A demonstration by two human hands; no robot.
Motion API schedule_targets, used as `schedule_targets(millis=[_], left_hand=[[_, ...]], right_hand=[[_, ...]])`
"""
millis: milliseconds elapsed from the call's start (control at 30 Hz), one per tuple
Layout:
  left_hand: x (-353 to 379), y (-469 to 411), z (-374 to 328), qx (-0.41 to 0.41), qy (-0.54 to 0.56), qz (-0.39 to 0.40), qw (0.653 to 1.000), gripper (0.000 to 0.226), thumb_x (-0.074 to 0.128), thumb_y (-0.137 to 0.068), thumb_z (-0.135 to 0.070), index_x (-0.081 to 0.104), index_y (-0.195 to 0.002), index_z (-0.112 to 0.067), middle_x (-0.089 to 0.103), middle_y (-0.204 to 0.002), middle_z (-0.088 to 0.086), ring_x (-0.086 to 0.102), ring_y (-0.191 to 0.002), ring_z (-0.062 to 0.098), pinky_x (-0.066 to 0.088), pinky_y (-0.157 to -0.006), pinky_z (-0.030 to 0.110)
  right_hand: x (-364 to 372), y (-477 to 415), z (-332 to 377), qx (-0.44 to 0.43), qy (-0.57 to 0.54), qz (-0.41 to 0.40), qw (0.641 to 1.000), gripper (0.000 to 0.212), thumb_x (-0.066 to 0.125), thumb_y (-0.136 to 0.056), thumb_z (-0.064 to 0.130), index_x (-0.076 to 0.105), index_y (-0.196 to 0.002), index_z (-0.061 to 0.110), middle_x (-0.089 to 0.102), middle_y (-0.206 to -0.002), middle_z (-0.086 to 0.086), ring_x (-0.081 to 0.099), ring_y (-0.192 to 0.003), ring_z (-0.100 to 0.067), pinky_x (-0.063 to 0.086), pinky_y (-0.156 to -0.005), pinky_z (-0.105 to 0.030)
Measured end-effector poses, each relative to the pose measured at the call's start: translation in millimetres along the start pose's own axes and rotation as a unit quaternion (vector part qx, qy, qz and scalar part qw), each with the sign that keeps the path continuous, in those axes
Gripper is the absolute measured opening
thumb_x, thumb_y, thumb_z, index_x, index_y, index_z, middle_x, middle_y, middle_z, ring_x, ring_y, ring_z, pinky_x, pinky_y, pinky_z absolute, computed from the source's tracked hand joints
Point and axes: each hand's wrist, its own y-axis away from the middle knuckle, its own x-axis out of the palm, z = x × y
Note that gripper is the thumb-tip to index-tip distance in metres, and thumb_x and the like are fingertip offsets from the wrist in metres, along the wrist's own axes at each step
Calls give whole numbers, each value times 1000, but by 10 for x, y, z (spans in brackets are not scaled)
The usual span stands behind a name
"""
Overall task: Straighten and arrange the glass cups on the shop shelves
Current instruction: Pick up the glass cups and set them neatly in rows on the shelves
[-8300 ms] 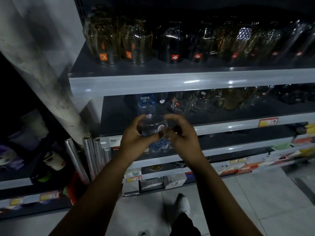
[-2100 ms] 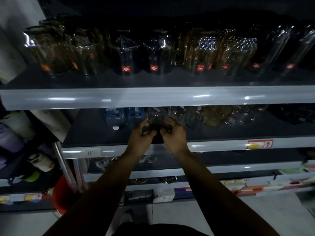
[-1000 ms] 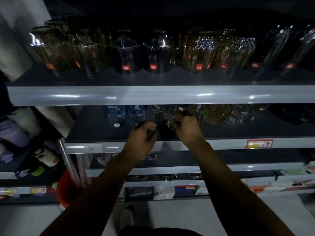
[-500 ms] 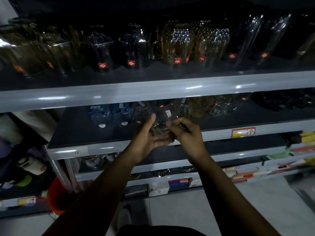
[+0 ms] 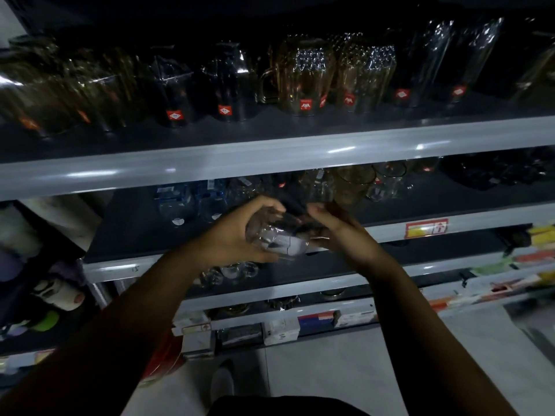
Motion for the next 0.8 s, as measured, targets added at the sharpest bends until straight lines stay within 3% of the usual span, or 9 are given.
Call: schedule_targets(millis=[100,167,233,367,433,533,633,733,800], left_hand=[[-45,3,-64,49,-147,43,987,76,91,-66,-5,53,-127,-32,57,-129,-12,60,-119,12,57,-94,38],[-44,-20,-99,107,-249,63,960,74,88,-66,-5,54,-127,-29,50,-133,-15,53,-122,1,53,-95,26],[-42,-24,-142,116,-285,68,949,72,84,-68,-2,52,-128,-25,49,-131,-16,48,-114,-12,47,-85,11],[-53,-16,-107,95,-313,63,943,71,84,-74,-15,43,-128,-36,49,-140,-12,50,-124,4,52,-96,32],[-79,-23,-87,91,-315,57,943,68,86,-75,-26,43,-127,-38,47,-142,-13,48,-130,6,49,-103,34],[-132,-23,-9,53,-261,-16,964,82,91,-71,-32,41,-134,-45,41,-147,-16,47,-133,7,46,-109,34],[-97,-7,184,1,-138,-138,981,87,91,-71,-21,40,-140,-39,47,-139,-7,55,-123,8,51,-105,35],[88,-31,303,-56,4,-250,967,48,78,-85,-8,56,-126,-22,62,-122,3,65,-113,23,58,-94,38],[269,-71,310,-78,143,-281,946,28,68,-92,-2,63,-115,-18,67,-113,7,65,-114,36,60,-90,38]], right_hand=[[-37,-41,-34,-7,56,83,995,70,86,-74,22,57,-137,13,70,-127,-10,67,-118,-28,53,-102,-41],[-30,-58,-37,-20,106,142,984,63,83,-75,12,60,-134,9,69,-128,-10,64,-122,-27,51,-105,-41],[-21,-52,7,-24,110,162,980,59,79,-74,4,58,-129,2,69,-126,-14,65,-120,-27,53,-98,-38],[22,-33,77,-31,176,159,971,63,84,-73,-2,52,-127,2,69,-120,-14,66,-114,-22,56,-93,-36],[57,-50,81,-28,186,161,969,63,84,-74,1,52,-129,4,70,-118,-7,67,-112,-19,56,-88,-31],[89,-61,26,-36,164,139,976,55,80,-81,6,56,-130,6,71,-121,-7,68,-115,-23,56,-92,-33],[104,-1,-66,-62,128,75,987,43,75,-88,11,61,-128,8,72,-122,-6,67,-116,-22,54,-100,-36],[155,8,-139,-77,98,12,992,38,75,-89,17,63,-123,7,74,-116,-4,70,-111,-18,54,-98,-34],[192,-55,-180,-86,91,-30,992,41,79,-87,18,63,-123,9,75,-116,-2,70,-111,-17,53,-102,-40]])
